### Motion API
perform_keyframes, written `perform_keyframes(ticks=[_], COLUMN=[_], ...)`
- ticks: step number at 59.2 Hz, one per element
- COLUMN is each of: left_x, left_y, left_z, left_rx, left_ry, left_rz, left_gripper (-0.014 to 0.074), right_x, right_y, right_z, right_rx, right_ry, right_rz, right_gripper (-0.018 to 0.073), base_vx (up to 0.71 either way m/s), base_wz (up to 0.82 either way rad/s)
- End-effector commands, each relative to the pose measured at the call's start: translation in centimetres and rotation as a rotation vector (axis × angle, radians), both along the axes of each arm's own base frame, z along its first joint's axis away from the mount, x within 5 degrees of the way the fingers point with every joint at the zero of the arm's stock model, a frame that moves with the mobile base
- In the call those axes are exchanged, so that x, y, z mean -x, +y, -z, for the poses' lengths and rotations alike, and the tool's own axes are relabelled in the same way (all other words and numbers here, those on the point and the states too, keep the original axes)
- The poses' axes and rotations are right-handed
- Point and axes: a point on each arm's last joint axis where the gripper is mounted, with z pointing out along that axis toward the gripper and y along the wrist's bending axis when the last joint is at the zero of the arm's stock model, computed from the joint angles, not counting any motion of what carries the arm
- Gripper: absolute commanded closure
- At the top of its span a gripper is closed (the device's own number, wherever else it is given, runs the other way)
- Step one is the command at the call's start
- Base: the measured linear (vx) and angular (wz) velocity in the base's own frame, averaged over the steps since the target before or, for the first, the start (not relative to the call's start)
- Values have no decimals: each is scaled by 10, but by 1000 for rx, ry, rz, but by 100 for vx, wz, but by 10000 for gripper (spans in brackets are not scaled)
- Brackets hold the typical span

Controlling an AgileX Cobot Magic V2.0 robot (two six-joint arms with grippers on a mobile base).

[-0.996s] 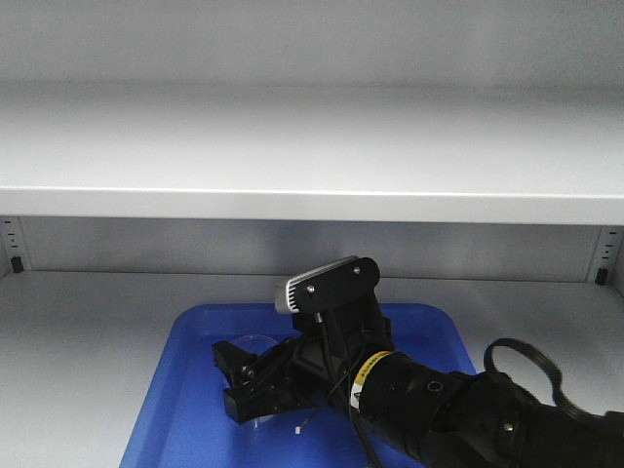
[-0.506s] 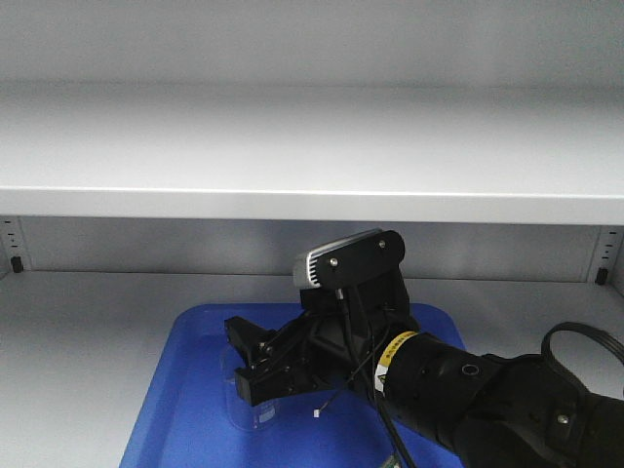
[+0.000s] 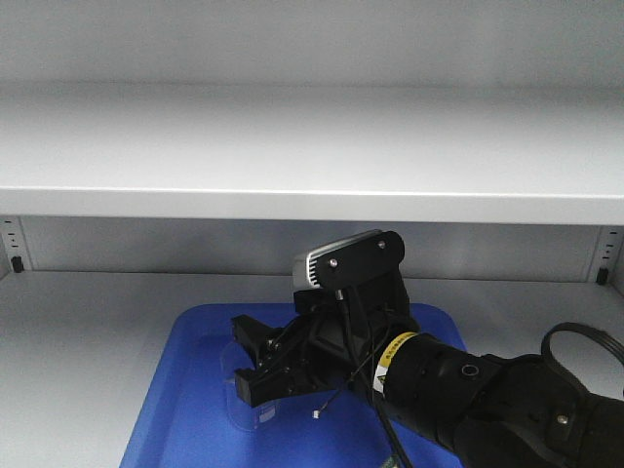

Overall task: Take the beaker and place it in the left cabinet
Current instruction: 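Withdraw the open right gripper away from the beaker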

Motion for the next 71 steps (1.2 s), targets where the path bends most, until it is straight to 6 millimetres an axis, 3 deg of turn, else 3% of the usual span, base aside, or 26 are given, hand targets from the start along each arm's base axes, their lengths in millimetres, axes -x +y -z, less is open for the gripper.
perform_keyframes(ticks=[1, 36, 59, 71], left_x=[1, 1, 1, 1], left_y=[-1, -1, -1, -1], left_z=[-11, -11, -11, -11], left_rx=[13, 13, 13, 13], left_ry=[-105, -105, -105, -105], left_rz=[15, 15, 15, 15], left_gripper=[593, 593, 593, 593], right_x=[4, 7, 35, 57], right_y=[-3, -6, -33, -51], right_z=[-31, -34, -51, -26], right_rx=[-88, -84, -21, -63], right_ry=[-121, -117, 28, 68], right_rz=[-7, -5, 29, 39], right_gripper=[83, 104, 104, 135], base_vx=[0, 0, 0, 0], base_wz=[0, 0, 0, 0])
